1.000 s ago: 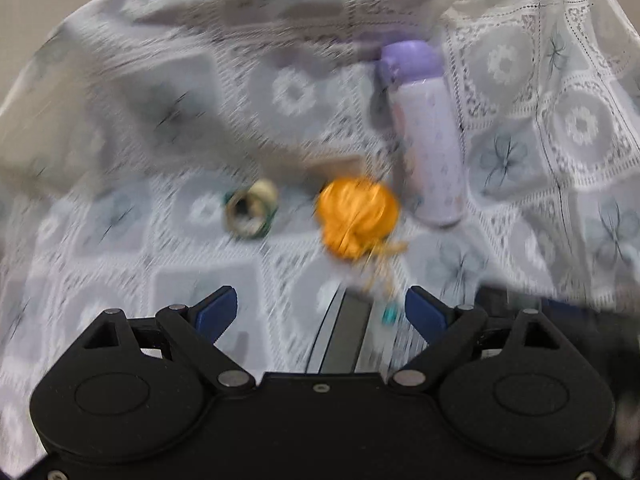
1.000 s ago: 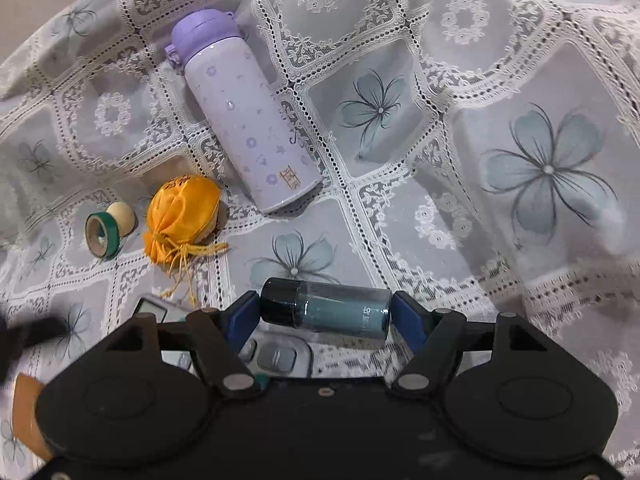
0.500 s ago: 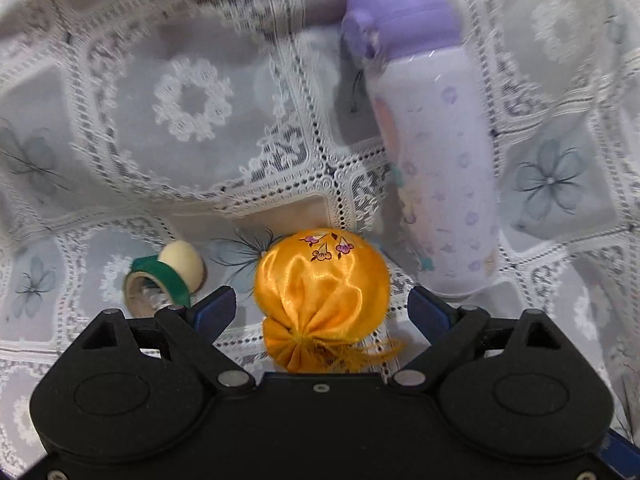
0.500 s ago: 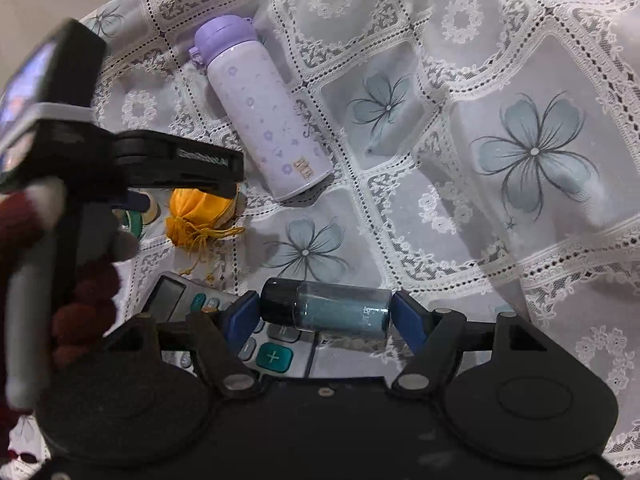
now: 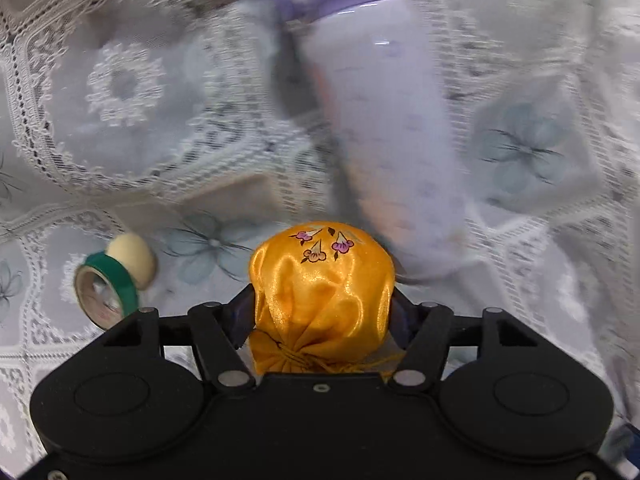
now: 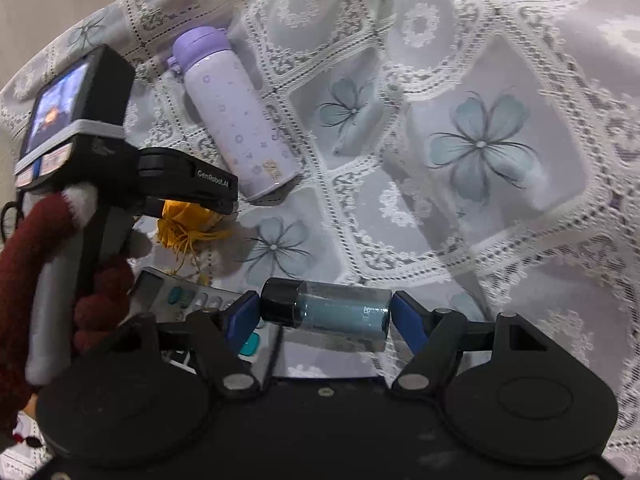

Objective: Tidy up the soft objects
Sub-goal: 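Grasp the orange satin pouch with the left tool while the right tool holds the bottle, then carry the orange pouch and glass bottle over the basket with both tools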

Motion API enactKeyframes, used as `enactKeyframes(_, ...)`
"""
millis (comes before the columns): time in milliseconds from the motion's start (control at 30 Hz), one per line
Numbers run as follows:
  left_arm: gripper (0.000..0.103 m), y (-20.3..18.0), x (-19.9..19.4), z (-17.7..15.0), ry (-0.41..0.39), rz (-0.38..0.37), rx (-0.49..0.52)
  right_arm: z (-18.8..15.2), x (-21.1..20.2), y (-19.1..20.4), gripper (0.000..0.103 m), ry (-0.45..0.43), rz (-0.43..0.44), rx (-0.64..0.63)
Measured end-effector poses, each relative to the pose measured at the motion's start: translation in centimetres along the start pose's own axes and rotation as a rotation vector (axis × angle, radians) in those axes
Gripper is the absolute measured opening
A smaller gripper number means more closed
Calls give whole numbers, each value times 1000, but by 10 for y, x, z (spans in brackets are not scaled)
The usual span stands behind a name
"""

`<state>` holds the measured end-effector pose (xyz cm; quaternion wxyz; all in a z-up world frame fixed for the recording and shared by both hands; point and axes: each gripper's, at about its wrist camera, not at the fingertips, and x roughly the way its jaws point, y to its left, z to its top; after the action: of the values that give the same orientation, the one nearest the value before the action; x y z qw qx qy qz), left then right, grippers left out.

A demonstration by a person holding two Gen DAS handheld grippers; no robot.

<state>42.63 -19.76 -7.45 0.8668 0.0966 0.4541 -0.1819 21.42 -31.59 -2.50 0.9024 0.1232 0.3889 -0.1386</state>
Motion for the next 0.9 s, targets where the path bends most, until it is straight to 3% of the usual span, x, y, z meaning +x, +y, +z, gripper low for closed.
enactKeyframes(500, 61, -82, -63, -56, 38, -234, 139, -51, -59, -49, 72, 69, -91, 84)
enactKeyframes(767, 61, -73, -115, -116, 96, -287, 139, -91, -96, -51, 72, 122, -90, 80)
enactKeyframes(900, 61, -57, -147, -143, 96, -275, 112, -108, -114, -44, 72, 128, -79, 64)
